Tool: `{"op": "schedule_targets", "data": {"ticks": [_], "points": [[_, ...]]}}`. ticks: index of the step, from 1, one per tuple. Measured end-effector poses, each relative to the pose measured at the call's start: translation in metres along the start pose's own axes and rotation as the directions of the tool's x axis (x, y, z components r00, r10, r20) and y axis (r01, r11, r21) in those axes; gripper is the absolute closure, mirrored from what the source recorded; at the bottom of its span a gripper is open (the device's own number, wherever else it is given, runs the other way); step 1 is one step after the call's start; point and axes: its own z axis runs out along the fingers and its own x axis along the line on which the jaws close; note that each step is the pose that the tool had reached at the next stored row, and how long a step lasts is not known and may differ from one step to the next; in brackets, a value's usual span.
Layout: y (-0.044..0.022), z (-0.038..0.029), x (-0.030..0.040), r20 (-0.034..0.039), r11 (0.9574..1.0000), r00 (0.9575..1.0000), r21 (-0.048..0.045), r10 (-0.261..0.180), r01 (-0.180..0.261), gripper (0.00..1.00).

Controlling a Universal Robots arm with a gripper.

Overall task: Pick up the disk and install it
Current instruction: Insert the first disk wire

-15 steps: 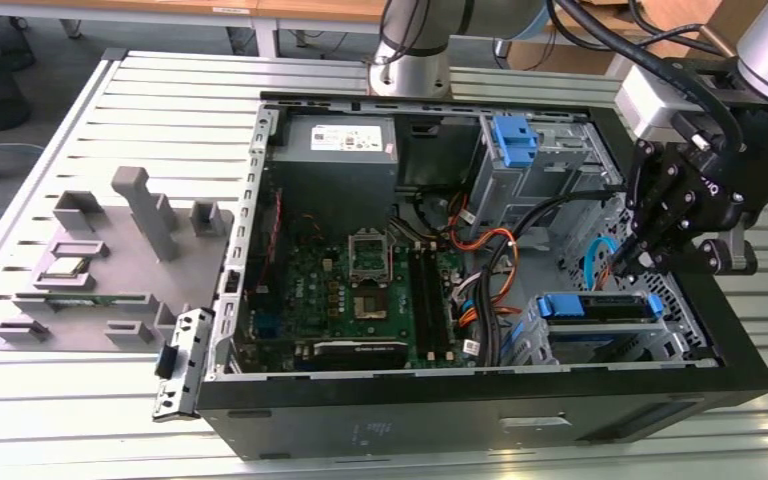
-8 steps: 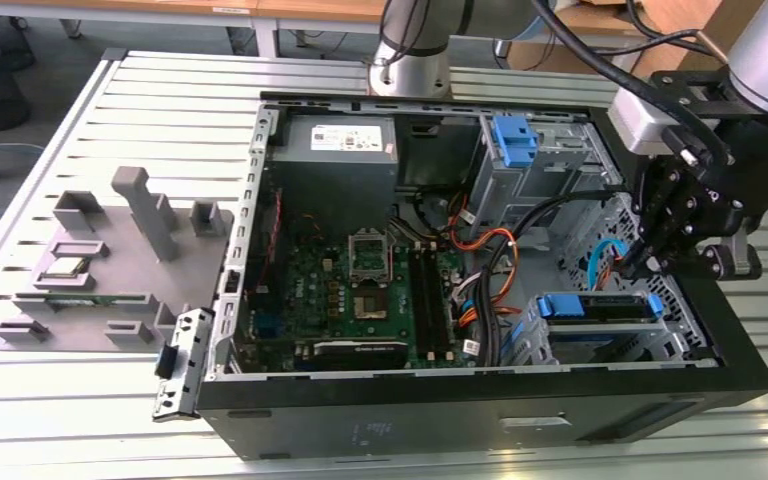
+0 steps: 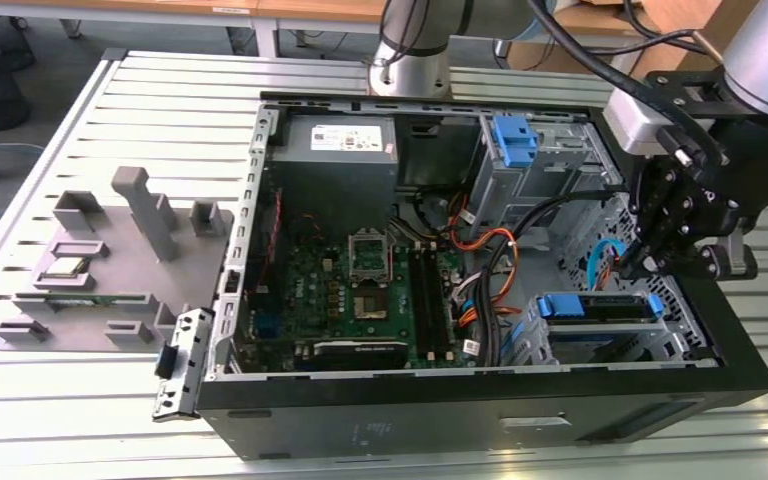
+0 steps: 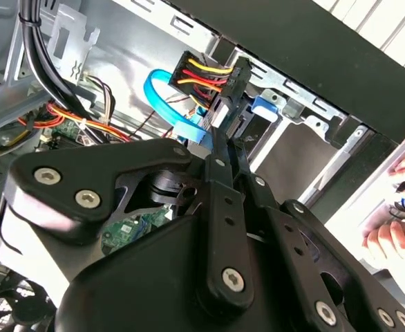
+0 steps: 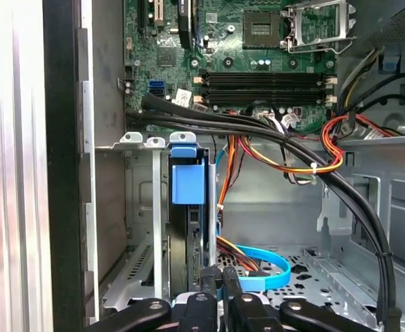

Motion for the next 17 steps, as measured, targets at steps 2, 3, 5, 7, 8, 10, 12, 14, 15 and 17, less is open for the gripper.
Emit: {"op": "schedule_targets", "data": {"ticks": [2, 3, 5, 7, 8, 10, 12, 14, 15, 17], "points": [[0.0017, 0.0020, 0.0005, 0.0000, 1.0000, 1.0000, 0.0003, 0.000, 0.000, 0.84], [0.0020, 0.0031, 0.0007, 0.0000, 1.0000, 1.0000, 0.0003, 0.000, 0.000, 0.84], [0.0021, 0.0034, 0.0008, -0.0002, 1.0000, 1.0000, 0.0003, -0.001, 0.001, 0.84], [0.0021, 0.0031, 0.0008, -0.0003, 1.0000, 1.0000, 0.0003, -0.001, 0.001, 0.84], [0.0021, 0.0028, 0.0008, -0.0001, 1.0000, 1.0000, 0.0003, -0.001, 0.001, 0.84], [0.0021, 0.0028, 0.0008, 0.0001, 1.0000, 1.0000, 0.0003, -0.001, 0.001, 0.84], [0.0021, 0.0028, 0.0008, 0.0001, 1.0000, 1.0000, 0.0004, -0.001, 0.001, 0.84], [0.0022, 0.0025, 0.0008, -0.0006, 1.0000, 1.0000, 0.0018, -0.001, 0.001, 0.84], [0.0022, 0.0023, 0.0008, -0.0020, 1.0000, 1.0000, 0.0038, -0.001, 0.001, 0.84], [0.0027, 0.0023, 0.0010, -0.0044, 0.9999, 1.0000, 0.0110, -0.001, 0.001, 0.84]]}}
